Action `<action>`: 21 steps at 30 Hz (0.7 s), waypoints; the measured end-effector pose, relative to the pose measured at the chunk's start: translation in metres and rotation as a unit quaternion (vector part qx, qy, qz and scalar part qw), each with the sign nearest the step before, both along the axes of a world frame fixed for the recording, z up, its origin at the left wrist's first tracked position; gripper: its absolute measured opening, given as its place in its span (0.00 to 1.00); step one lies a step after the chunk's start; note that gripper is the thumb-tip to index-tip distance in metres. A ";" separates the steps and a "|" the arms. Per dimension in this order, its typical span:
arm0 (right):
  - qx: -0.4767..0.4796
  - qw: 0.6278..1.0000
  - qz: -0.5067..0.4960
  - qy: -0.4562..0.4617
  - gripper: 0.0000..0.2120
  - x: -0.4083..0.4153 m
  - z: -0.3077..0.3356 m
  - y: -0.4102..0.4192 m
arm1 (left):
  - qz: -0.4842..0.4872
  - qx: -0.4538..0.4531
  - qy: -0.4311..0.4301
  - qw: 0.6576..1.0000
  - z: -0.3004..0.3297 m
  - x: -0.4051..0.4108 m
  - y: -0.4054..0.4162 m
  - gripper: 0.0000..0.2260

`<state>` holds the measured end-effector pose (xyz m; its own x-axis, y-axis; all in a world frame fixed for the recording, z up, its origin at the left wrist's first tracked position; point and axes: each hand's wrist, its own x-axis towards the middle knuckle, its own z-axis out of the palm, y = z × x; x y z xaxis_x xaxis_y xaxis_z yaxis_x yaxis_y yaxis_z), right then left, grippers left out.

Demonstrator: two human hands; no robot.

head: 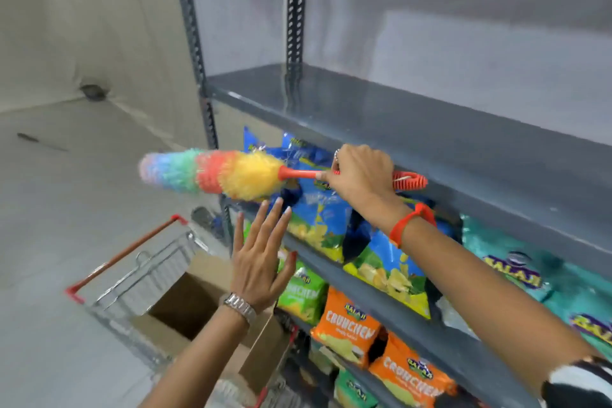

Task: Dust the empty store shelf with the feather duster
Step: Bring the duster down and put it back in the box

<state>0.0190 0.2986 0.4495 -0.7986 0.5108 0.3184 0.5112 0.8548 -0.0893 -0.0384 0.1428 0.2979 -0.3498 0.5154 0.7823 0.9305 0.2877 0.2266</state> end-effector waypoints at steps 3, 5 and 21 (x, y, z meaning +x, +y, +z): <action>-0.004 0.997 0.026 -0.075 0.16 -0.032 -0.038 -0.029 | 0.035 -0.065 -0.039 0.997 -0.040 -0.016 -0.039 0.26; -0.023 0.991 0.040 -0.129 0.13 -0.052 -0.071 -0.050 | 0.065 -0.107 -0.077 0.989 -0.069 -0.023 -0.065 0.26; -0.348 0.846 -0.013 -0.404 0.20 -0.130 -0.381 -0.123 | 0.182 -0.296 -0.340 0.874 -0.276 0.002 -0.153 0.27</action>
